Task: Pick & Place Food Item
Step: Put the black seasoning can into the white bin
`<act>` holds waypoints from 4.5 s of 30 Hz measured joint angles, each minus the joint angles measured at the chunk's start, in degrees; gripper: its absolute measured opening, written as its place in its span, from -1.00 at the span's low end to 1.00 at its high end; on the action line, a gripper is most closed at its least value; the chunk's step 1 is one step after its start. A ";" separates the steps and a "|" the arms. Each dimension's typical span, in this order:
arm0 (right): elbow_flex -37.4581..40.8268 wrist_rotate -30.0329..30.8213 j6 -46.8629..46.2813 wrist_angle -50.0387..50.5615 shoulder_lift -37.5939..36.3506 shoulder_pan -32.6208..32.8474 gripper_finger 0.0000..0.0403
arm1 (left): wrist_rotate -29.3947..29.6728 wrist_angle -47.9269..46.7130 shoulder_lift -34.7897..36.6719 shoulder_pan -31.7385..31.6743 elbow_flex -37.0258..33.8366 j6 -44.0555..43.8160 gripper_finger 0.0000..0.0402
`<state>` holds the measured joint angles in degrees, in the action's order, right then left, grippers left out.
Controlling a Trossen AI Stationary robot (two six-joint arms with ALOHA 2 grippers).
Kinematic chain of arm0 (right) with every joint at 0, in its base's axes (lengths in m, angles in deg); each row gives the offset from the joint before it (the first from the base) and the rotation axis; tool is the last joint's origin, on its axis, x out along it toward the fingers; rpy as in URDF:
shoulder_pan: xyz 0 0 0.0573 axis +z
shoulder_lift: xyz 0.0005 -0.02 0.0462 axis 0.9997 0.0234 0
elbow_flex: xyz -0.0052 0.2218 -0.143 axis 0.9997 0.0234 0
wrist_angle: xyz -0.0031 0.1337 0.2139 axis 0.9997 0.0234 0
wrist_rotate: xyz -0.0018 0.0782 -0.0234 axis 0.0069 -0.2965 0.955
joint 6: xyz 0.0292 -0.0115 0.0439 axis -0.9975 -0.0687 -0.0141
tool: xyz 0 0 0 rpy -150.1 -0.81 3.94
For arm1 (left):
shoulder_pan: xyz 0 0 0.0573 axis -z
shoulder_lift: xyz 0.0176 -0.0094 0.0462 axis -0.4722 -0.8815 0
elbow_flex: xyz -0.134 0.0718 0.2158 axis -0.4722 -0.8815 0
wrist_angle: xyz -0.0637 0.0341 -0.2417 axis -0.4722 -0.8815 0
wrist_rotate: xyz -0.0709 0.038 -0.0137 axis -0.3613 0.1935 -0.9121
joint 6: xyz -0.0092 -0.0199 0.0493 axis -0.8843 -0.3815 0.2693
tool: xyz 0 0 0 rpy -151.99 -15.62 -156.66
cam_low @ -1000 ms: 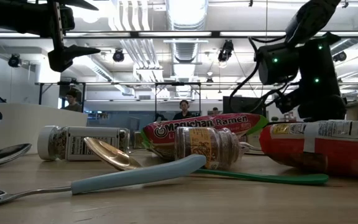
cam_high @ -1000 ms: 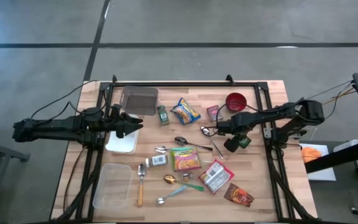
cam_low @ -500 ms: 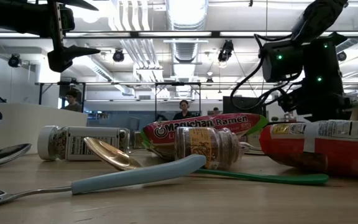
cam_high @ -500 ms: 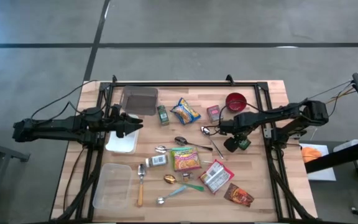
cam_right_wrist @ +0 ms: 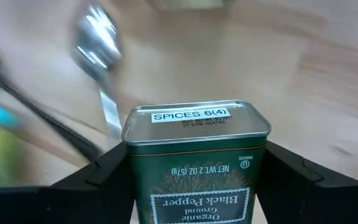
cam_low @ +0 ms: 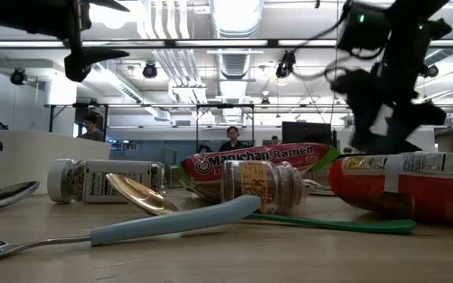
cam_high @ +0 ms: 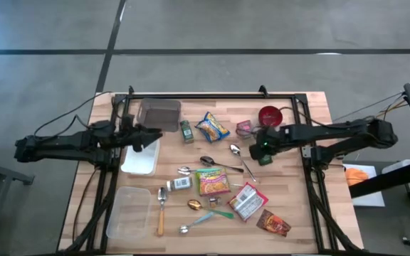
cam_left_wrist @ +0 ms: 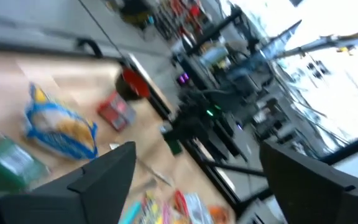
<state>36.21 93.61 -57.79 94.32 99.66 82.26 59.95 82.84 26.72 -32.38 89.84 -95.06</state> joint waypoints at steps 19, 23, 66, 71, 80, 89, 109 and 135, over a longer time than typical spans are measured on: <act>-1.28 27.13 -25.39 -55.23 3.79 -0.04 0.24 | 12.61 0.31 -32.40 0.04 17.84 22.16 0.49; -4.33 27.16 -25.76 -60.83 9.05 -0.02 0.24 | 15.54 0.19 -39.91 0.02 23.59 28.22 0.70; -14.78 16.01 -18.12 -62.87 14.01 -0.13 0.24 | 15.21 9.09 -57.08 2.64 38.81 44.89 0.89; -14.78 15.48 -18.05 -62.86 14.01 -0.13 0.24 | 15.23 9.58 -57.12 2.64 38.81 44.87 0.71; -14.78 16.21 -18.00 -62.95 14.01 -0.15 0.24 | 16.66 10.18 -57.07 2.62 38.81 44.43 -0.17; -14.78 15.93 -17.35 -64.46 14.03 -0.20 0.24 | 18.55 10.12 -56.68 2.56 38.81 42.23 -0.39; -14.84 14.81 -9.62 -63.95 13.97 -0.65 0.90 | 16.94 -12.29 -43.08 2.64 38.81 31.34 -0.40; -14.78 -3.81 11.25 -56.25 13.90 -3.51 0.90 | -2.14 -83.10 -41.07 -1.16 41.51 20.70 -0.40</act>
<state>21.44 89.80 -46.54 38.07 113.56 78.76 57.81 -0.26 -14.35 -33.55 131.35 -74.35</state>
